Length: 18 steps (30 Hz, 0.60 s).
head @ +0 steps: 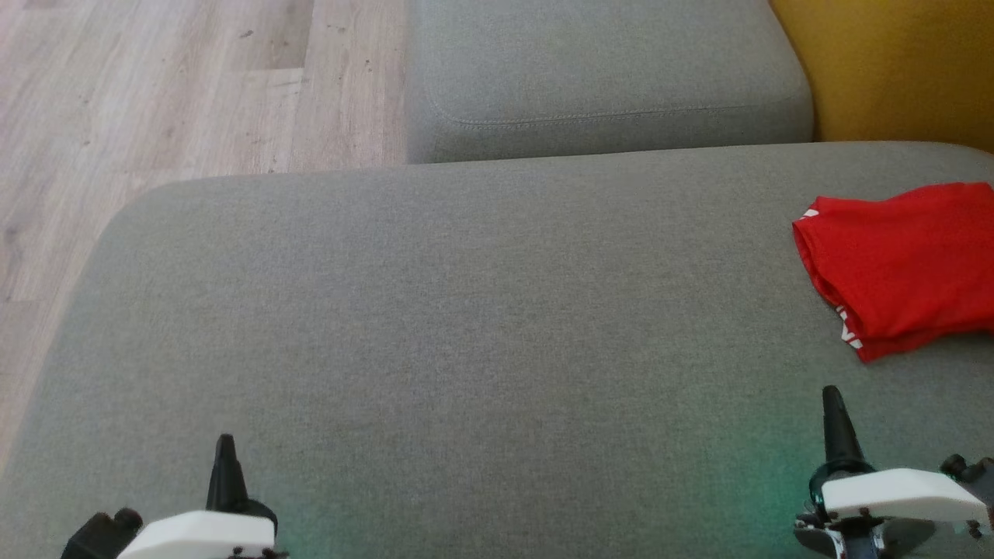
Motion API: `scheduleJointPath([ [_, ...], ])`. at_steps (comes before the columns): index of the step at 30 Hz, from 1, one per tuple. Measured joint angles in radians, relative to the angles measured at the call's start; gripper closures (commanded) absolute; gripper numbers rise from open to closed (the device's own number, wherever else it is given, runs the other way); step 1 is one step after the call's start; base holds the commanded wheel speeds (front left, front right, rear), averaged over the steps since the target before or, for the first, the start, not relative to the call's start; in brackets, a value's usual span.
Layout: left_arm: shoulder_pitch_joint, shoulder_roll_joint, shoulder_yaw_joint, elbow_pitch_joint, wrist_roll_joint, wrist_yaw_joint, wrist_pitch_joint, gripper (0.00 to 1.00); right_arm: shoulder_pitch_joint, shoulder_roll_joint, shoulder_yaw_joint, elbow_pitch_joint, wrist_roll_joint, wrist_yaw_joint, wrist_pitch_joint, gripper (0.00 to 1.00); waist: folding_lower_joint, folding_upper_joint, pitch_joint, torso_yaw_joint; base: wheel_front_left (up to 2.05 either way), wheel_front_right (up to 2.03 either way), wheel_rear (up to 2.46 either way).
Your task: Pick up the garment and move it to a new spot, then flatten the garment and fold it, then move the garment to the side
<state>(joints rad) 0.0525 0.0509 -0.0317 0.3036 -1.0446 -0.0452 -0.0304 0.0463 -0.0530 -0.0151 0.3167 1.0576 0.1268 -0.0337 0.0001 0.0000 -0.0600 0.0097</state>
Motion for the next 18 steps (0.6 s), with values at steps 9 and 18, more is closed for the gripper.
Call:
scheduleJointPath([
  [9, -0.019, 0.0, 0.018, -0.005, -0.104, -0.017, 0.027, 1.0, -0.025, 0.002, -0.023, -0.007, 0.103, 0.0, 0.025, 1.0, 0.0, 0.0, 0.012, -0.002, 0.0, 0.0, 0.0],
  [18, -0.036, -0.001, 0.036, -0.012, -0.206, -0.027, 0.051, 1.0, -0.037, 0.003, -0.041, -0.012, 0.203, 0.0, 0.051, 1.0, 0.0, 0.0, 0.024, -0.004, 0.0, 0.0, 0.0],
])
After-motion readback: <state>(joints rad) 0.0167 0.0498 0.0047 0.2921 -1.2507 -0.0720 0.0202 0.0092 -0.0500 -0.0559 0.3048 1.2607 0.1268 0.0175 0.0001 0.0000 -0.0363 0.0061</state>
